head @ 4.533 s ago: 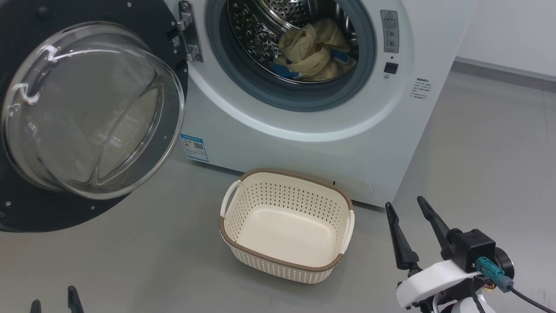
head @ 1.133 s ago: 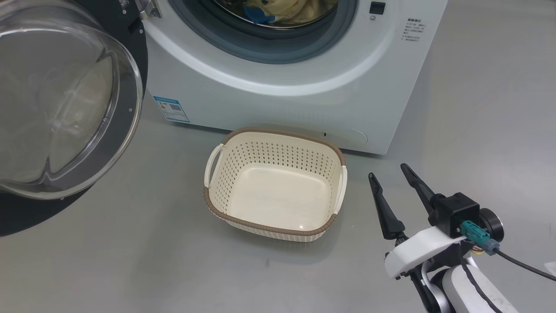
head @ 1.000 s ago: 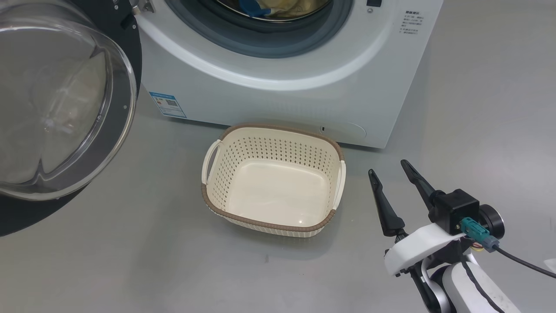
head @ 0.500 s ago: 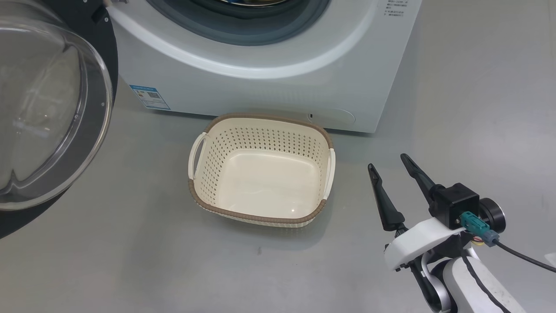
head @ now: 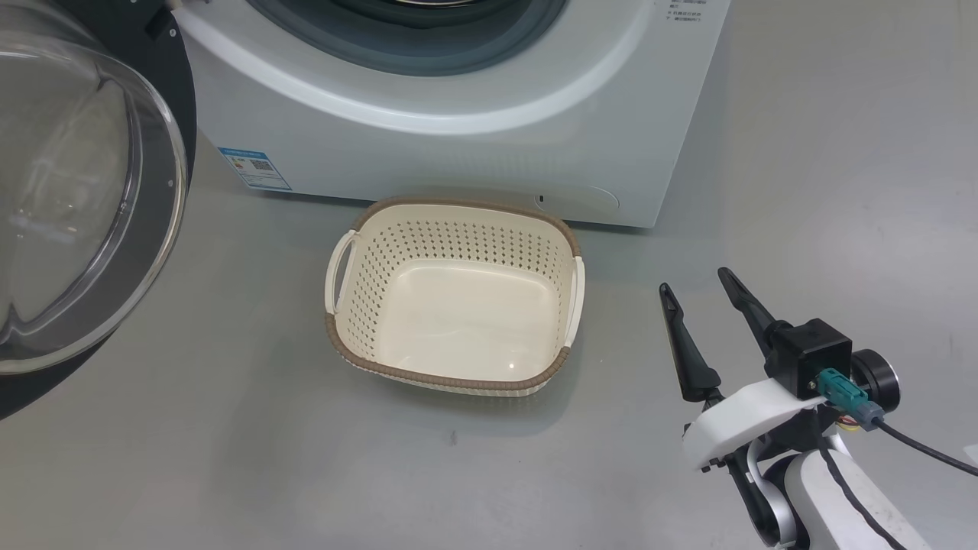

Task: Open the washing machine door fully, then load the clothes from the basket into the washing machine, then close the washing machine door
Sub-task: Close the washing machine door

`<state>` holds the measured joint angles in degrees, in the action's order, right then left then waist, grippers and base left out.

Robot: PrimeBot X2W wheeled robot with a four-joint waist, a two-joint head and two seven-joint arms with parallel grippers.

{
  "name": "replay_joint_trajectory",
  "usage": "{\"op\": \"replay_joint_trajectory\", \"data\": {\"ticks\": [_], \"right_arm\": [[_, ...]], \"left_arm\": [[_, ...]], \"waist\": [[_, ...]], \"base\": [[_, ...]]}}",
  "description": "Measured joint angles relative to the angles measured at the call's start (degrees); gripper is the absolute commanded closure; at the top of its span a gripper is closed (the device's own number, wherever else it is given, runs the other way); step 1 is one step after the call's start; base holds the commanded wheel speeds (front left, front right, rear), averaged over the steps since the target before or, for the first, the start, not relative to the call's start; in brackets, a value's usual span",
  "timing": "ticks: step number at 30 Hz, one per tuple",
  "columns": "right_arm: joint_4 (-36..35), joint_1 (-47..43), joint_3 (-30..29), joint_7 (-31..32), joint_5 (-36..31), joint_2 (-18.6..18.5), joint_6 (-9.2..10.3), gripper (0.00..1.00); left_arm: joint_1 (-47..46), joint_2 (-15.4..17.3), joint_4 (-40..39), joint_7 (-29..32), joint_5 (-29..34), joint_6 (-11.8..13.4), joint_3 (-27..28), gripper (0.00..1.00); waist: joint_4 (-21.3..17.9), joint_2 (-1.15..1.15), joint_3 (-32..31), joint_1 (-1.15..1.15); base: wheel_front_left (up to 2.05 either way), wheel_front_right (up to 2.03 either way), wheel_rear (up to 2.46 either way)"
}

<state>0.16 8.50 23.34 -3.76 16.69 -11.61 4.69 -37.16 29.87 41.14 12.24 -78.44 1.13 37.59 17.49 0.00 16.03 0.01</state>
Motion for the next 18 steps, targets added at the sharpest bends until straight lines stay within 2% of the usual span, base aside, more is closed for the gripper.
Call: {"op": "replay_joint_trajectory", "data": {"ticks": [10,18], "right_arm": [[0.02,-0.03,0.41,0.57,0.36,0.02,-0.1,0.0],[0.02,-0.1,0.44,1.09,0.76,-0.24,-0.16,0.0]], "left_arm": [[-0.09,1.7,1.96,5.94,-0.11,-0.52,-2.3,1.0],[0.02,4.41,3.12,12.92,-0.77,-1.05,-3.43,1.0]], "waist": [[0.72,0.0,-0.25,0.0],[0.58,0.0,-0.23,0.0]], "base": [[0.0,0.0,0.0],[0.0,0.0,0.0]]}}
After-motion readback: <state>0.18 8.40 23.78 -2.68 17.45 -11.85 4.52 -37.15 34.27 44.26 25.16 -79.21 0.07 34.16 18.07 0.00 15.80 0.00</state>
